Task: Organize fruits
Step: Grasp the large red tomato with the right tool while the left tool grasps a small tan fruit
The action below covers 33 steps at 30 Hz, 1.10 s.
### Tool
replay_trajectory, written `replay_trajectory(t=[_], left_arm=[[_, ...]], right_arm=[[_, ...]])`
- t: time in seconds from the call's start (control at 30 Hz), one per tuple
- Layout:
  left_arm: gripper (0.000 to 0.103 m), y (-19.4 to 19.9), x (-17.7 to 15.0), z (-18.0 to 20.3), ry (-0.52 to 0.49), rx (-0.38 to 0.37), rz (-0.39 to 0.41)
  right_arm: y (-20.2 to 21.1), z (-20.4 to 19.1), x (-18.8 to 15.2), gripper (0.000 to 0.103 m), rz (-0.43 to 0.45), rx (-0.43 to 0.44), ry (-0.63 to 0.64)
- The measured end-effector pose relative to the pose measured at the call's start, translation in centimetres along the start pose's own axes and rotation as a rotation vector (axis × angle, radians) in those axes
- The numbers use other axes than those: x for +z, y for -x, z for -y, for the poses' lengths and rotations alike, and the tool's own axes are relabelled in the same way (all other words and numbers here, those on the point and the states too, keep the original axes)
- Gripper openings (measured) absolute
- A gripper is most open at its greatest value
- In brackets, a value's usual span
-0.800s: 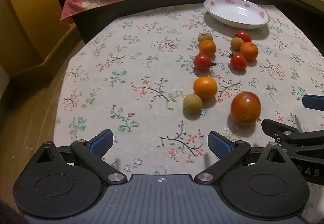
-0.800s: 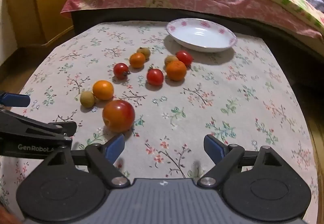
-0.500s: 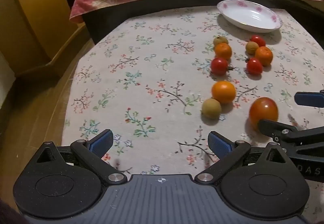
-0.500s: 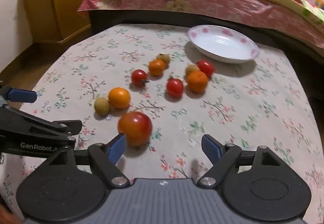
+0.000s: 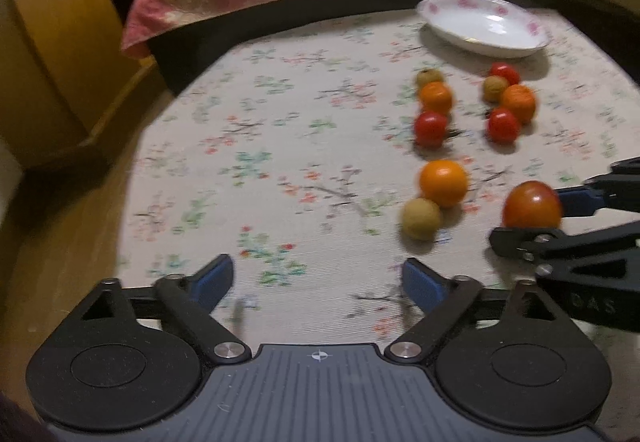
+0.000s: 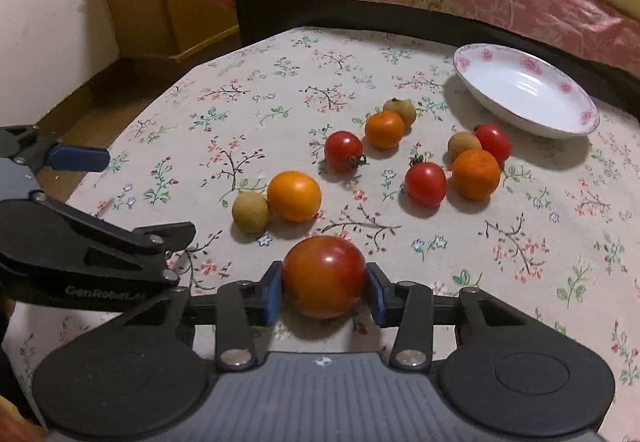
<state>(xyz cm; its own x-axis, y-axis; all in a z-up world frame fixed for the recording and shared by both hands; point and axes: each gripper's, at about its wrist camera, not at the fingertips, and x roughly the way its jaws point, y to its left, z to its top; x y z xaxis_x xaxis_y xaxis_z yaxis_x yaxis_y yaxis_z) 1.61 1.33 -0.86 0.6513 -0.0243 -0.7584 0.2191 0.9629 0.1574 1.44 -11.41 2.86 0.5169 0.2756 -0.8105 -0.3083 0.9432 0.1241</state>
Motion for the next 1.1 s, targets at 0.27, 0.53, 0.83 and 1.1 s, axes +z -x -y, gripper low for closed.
replay_trajectory(t=[0.27, 0.53, 0.83, 1.1], left_arm=[[0.071, -0.8, 0.5, 2.8, -0.115, -0.074, -0.045], [0.056, -2.6, 1.7, 3.1, -0.104, -0.131, -0.032], [0.041, -2.2, 1.7, 3.4, -0.087, -0.178, -0.006], [0.032, -1.5, 1.1, 4.0, -0.144, -0.182, -0.006]], right_arm=[[1.3, 2.6, 0.3, 0.042, 0.007, -0.002, -0.122], [1.8, 3.9, 0.1, 0.042, 0.007, 0.005, -0.176], [1.6, 4.7, -0.1, 0.042, -0.004, 0.005, -0.207], [1.7, 4.8, -0.2, 0.042, 0.0, -0.002, -0.213]])
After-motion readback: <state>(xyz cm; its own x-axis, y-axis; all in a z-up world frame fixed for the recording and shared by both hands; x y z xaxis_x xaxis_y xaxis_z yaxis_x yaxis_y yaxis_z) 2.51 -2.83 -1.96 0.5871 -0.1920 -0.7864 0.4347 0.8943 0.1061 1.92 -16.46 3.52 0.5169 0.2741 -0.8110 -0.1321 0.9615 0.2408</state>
